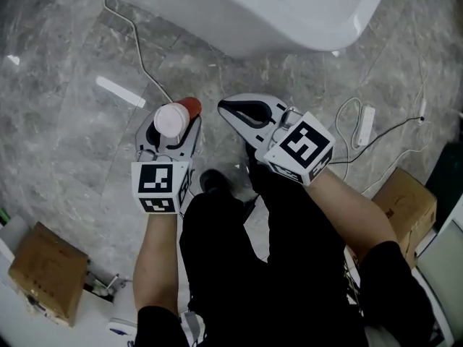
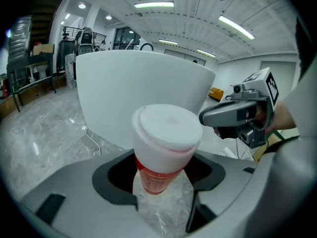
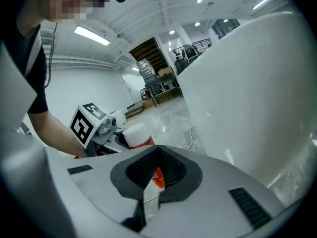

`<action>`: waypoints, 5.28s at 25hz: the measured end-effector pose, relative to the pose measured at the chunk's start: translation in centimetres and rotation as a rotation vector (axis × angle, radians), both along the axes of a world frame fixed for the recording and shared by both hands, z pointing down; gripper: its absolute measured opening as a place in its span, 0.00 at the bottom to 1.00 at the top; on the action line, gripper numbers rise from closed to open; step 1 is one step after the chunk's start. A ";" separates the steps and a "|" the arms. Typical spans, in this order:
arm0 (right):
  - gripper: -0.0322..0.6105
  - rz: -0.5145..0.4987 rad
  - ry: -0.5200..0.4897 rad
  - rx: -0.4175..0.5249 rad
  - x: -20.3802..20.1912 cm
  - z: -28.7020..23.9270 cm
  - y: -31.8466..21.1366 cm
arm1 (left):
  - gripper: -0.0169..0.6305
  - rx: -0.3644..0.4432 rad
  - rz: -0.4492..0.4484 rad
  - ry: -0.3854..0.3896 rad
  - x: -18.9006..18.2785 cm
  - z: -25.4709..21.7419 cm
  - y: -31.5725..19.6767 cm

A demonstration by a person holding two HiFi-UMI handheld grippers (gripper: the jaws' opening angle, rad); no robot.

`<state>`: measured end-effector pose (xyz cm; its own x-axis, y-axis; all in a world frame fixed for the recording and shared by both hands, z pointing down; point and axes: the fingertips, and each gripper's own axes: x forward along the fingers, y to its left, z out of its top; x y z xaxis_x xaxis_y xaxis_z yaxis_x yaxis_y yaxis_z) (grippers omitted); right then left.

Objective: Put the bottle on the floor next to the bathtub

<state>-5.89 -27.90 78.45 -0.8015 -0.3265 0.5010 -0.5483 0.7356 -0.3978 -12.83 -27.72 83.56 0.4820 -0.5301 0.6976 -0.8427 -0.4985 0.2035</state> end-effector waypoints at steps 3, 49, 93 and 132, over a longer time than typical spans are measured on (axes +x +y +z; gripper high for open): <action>0.09 -0.052 0.012 0.048 -1.1 1.5 -0.8 | 0.49 0.008 0.013 -0.011 -0.8 2.5 -0.3; 0.09 -0.313 0.029 0.301 2.0 3.1 1.6 | 0.53 0.123 0.279 -0.139 -1.8 25.4 -8.1; 0.09 -0.249 0.182 0.421 2.2 -6.3 0.3 | 0.06 0.304 -0.050 0.165 -1.6 -8.4 -1.7; 0.09 -0.123 -0.064 0.214 -8.3 -58.7 24.1 | 0.06 0.433 -0.203 0.105 -14.8 -63.2 23.2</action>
